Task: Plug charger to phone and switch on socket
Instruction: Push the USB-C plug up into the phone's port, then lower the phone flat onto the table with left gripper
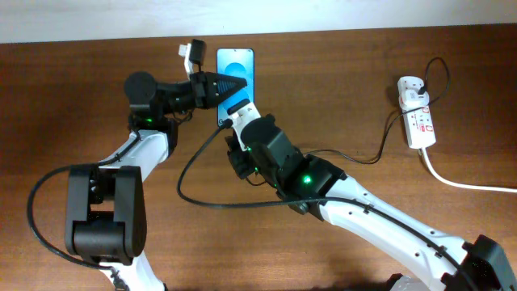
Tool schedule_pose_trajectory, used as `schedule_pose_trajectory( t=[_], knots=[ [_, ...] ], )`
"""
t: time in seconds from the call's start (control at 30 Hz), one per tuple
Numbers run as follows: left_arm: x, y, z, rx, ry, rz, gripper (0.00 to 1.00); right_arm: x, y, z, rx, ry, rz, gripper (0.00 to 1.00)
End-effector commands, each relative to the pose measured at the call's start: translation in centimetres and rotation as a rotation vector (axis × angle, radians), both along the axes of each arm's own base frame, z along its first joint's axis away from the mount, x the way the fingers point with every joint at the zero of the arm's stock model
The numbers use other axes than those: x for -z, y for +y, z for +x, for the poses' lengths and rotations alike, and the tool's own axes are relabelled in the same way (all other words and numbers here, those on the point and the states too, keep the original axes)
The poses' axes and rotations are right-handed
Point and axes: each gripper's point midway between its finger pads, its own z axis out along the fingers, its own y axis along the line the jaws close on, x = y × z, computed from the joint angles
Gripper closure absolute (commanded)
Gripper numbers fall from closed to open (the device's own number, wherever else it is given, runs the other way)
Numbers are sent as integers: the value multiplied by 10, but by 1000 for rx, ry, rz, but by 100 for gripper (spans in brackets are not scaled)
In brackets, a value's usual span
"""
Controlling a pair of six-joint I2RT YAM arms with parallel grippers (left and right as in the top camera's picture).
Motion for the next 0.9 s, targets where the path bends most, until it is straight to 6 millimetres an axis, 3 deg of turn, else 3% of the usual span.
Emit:
schedule_pose_trajectory(
  t=[0.0,0.03,0.07,0.1,0.13,0.17,0.2,0.23,0.27,0.3,0.33,0.37,0.5,0.63,0.77,0.83,0.87],
  knots=[
    [13,-21,-33,151,32,30,100,-71,-27,4,110,-84,107,53],
    [10,-21,-22,86,77,7,100,-80,-42,-12,121,-59,104,43],
    [6,-22,-10,20,133,-24,100,-98,-63,-32,124,-58,112,23],
    [0,-28,-6,-11,157,-54,100,-121,-82,-51,125,-84,140,14],
    [-19,-42,-7,-34,127,-119,100,-152,-108,-74,132,-140,196,1],
    [-42,-59,-18,-24,58,-188,100,-181,-141,-94,183,-218,247,1],
    [-51,-76,-27,-1,40,-211,100,-203,-172,-109,244,-289,289,1],
    [-49,-107,-35,42,106,-192,100,-226,-216,-132,337,-380,349,1],
    [-41,-129,-40,60,136,-157,100,-239,-245,-148,393,-435,395,1],
    [-17,-151,-38,41,199,-66,100,-244,-267,-163,427,-469,427,1],
    [5,-156,-34,22,231,17,100,-240,-276,-169,440,-468,419,1],
    [60,-146,-30,-10,212,226,100,-228,-273,-166,438,-437,372,1],
    [150,-87,-7,-132,210,514,100,-203,-238,-131,430,-350,237,1],
    [214,-72,0,-168,303,603,99,-145,-191,-84,468,-161,104,1],
    [253,-69,-9,-147,390,645,95,-114,-173,-66,530,-55,99,1],
    [259,-67,-14,-140,420,661,72,-108,-176,-65,549,-38,81,1],
    [260,-67,-15,-138,427,664,67,-106,-183,-64,593,-18,102,1]
  ],
)
